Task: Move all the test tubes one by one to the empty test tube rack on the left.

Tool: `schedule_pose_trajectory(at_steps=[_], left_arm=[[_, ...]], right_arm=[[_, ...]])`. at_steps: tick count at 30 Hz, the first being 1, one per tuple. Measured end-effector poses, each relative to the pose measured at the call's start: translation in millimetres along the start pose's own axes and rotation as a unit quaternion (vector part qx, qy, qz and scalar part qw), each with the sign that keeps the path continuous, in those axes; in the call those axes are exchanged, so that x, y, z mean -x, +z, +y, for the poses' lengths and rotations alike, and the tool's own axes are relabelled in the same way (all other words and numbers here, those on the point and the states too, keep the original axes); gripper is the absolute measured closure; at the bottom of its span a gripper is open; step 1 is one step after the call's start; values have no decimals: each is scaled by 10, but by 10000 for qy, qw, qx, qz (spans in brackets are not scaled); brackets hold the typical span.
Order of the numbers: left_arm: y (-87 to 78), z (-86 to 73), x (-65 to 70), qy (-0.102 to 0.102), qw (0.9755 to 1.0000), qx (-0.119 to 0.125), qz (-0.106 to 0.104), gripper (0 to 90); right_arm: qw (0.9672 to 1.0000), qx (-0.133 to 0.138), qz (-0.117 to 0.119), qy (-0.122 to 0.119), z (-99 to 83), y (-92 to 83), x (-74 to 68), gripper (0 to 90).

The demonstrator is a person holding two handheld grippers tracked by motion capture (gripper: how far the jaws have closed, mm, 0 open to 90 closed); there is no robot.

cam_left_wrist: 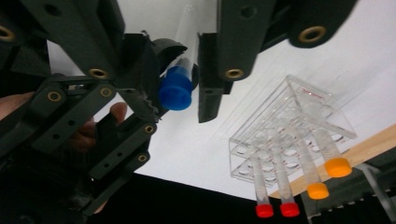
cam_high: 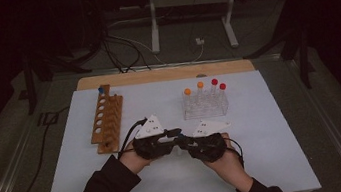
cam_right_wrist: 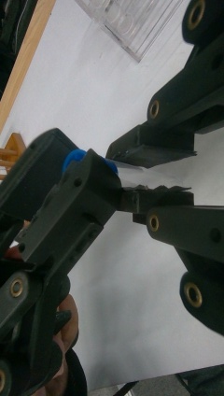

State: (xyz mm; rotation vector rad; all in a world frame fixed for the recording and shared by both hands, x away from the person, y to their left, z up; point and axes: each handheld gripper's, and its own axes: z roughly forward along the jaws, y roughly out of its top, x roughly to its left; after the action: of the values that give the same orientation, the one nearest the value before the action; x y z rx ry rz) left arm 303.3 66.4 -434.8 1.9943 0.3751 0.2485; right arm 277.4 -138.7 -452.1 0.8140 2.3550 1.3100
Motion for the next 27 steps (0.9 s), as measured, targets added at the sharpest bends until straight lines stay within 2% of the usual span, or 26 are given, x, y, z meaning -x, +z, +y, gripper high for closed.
schedule_pose_trajectory(at_steps=[5,11,22,27], left_arm=[[1,6,10,75,9999,-47,63,768],[-30,32,5,52,9999,-16,119,776],[-270,129,-120,80,9989,97,451,777],[-398,173,-211,11,9978,175,640,777]], right_arm=[[10000,-10,-3,9,-4,4,2,774],[10000,91,10,-1,5,-3,3,751],[9990,399,-149,107,27,-113,40,445],[9985,507,-99,190,24,-133,46,325]])
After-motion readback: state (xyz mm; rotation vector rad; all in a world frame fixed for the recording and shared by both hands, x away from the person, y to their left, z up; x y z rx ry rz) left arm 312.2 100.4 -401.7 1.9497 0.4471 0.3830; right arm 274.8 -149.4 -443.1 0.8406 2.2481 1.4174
